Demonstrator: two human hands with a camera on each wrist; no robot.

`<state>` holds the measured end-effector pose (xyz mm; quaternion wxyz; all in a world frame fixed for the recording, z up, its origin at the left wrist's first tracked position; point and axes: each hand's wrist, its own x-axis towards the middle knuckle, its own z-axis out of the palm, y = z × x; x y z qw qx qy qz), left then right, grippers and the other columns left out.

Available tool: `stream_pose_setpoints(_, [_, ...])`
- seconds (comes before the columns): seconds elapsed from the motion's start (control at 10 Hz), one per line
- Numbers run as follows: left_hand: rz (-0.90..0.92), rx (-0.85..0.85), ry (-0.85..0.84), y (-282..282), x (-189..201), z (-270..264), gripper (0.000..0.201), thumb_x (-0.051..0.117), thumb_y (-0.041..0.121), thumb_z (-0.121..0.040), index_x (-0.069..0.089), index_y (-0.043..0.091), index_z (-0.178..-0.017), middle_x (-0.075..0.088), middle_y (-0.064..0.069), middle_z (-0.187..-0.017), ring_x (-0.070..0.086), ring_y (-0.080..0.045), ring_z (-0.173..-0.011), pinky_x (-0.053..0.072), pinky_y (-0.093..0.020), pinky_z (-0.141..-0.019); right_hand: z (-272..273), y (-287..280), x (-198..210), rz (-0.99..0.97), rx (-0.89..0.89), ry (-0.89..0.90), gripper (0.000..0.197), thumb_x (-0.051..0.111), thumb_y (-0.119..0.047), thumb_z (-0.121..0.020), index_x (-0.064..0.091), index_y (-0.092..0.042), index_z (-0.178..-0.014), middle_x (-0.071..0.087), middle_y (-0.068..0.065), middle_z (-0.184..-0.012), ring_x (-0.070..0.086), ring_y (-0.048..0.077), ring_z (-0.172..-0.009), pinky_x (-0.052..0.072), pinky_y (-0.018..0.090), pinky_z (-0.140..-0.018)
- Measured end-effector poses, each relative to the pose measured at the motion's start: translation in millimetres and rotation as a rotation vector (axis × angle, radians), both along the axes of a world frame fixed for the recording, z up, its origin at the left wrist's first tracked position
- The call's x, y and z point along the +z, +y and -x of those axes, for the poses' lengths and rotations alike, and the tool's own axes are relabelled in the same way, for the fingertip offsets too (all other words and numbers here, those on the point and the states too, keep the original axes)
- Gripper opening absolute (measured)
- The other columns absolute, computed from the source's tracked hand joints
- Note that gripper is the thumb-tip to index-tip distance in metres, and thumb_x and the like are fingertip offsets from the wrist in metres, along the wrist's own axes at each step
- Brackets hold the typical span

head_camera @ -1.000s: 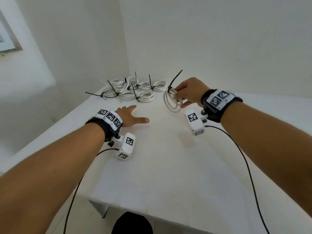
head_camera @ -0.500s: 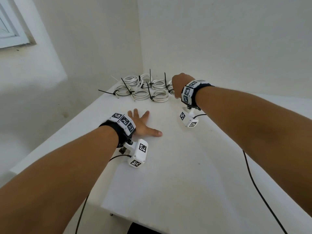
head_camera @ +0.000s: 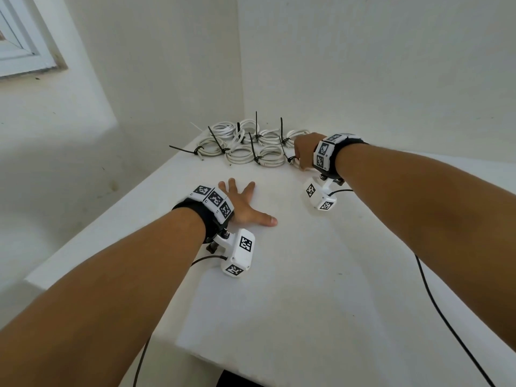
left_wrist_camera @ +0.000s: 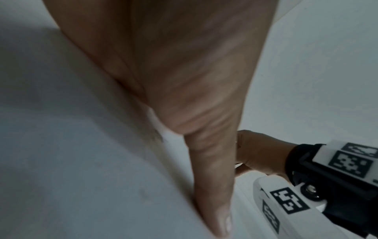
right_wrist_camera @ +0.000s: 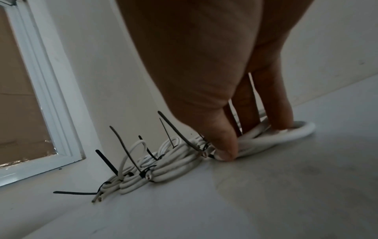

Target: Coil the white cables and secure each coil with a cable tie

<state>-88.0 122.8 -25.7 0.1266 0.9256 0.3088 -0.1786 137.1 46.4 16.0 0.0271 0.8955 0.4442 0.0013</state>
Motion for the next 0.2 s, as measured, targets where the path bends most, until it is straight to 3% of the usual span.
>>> stream_pose_setpoints(0.1, [-0.008, -0.003, -0.007, -1.2, -0.9, 0.3, 0.125, 0.056, 0.089, -0.065, -0.014, 0.037, -0.155, -0.025, -0.011, -0.163, -0.021, -0.038, -0.149, -0.003, -0.058, -0.118, 2.6, -5.5, -2.5, 0.036, 0.003, 0.049, 0.047, 0.076, -0.043, -0.077, 0.068, -0.005, -0.103, 0.071, 0.011, -0.102, 0.068, 0.030, -0.090, 0.057, 0.036, -0.079])
stream_pose_setpoints(0.2, [-0.029, -0.002, -0.024, -1.9, -0.7, -0.5, 0.125, 0.055, 0.089, -0.065, -0.013, 0.037, -0.155, -0.023, -0.011, -0.163, -0.019, -0.038, -0.149, -0.003, -0.057, -0.118, 12.0, -18.2, -0.3, -0.011, -0.039, 0.087, 0.058, 0.070, -0.046, -0.085, 0.062, -0.004, -0.124, 0.064, 0.012, -0.126, 0.060, 0.031, -0.115, 0.050, 0.039, -0.096])
